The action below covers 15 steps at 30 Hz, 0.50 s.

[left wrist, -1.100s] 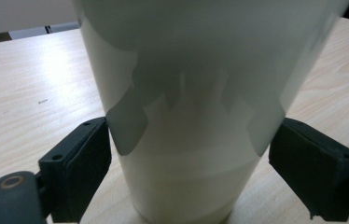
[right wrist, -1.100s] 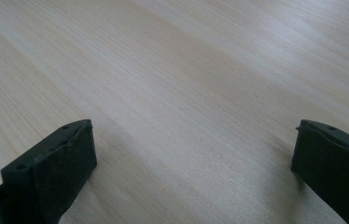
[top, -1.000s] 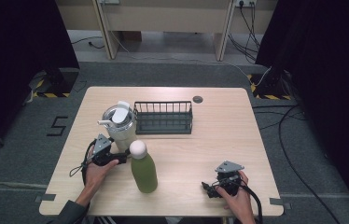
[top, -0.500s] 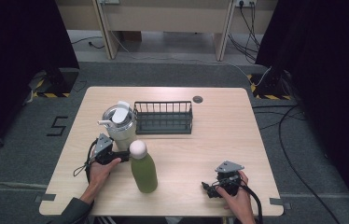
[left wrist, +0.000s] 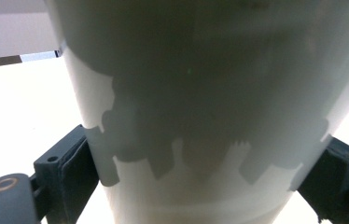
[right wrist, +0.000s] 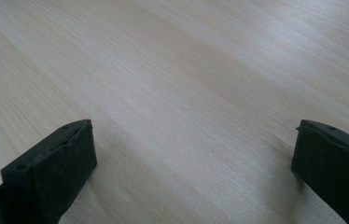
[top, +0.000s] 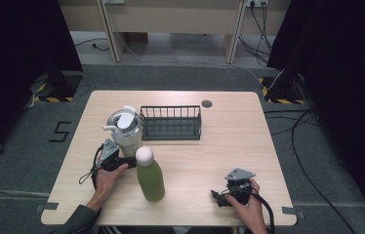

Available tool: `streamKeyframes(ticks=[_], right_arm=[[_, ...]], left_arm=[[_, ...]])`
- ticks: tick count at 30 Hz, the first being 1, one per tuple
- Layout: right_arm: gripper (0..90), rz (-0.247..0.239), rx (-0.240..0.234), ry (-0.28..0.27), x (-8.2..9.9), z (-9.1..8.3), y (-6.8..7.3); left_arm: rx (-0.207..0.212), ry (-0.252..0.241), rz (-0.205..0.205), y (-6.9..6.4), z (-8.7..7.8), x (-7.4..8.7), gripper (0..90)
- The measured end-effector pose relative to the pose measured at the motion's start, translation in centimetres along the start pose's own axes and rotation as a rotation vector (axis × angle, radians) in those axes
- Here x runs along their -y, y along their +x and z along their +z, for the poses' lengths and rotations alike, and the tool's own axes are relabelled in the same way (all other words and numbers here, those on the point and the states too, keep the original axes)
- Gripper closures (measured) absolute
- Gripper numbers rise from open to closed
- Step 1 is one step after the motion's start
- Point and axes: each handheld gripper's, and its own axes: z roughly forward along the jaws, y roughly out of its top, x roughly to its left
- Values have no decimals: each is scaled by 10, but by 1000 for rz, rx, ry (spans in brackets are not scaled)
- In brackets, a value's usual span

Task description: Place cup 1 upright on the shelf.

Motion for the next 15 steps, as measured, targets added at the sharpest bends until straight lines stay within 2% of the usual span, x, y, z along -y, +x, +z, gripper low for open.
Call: streamKeyframes(ticks=[15], right_arm=[[3,-1,-1,0,0,0,0]], left_arm=[[14,16,0,2,-1,-3,108]])
